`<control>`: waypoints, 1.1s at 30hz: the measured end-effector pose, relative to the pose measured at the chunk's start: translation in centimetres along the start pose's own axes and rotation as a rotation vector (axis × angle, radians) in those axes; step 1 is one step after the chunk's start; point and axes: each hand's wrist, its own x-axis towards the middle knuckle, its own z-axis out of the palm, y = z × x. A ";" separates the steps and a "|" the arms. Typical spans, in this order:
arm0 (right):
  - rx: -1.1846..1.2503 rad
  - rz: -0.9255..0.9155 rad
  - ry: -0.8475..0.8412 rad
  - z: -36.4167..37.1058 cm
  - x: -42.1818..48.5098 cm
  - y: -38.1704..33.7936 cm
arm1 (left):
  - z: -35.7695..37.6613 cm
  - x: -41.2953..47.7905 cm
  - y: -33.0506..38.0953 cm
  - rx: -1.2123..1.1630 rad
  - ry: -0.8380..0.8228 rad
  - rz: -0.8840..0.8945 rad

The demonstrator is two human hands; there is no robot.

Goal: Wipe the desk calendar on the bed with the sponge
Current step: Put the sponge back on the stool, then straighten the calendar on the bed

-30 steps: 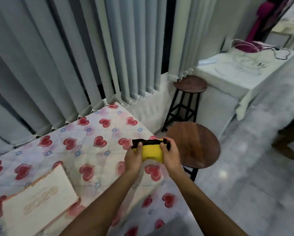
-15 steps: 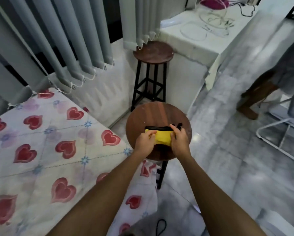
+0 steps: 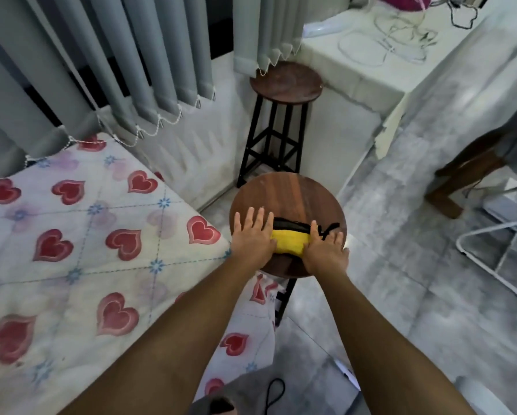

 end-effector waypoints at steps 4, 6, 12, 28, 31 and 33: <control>-0.033 -0.088 0.040 -3.3 -3.8 -5.2 | -2.3 -4.4 -4.1 -0.077 0.123 -0.046; -0.068 -0.275 0.121 -3.9 -6.1 -8.5 | -3.0 -7.7 -7.2 -0.070 0.166 -0.115; -0.158 -0.789 0.162 -2.1 -14.9 -20.4 | -3.5 -21.7 -17.7 0.007 0.182 -0.471; -0.352 -1.307 -0.037 11.2 -33.8 -37.7 | 2.5 -47.9 -30.6 -0.219 0.129 -1.198; -0.354 -1.208 -0.064 13.2 -34.3 -38.1 | 3.4 -49.2 -32.2 -0.377 0.156 -1.236; -0.316 -1.157 -0.041 13.8 -34.7 -38.4 | 3.7 -49.6 -33.3 -0.469 0.166 -1.232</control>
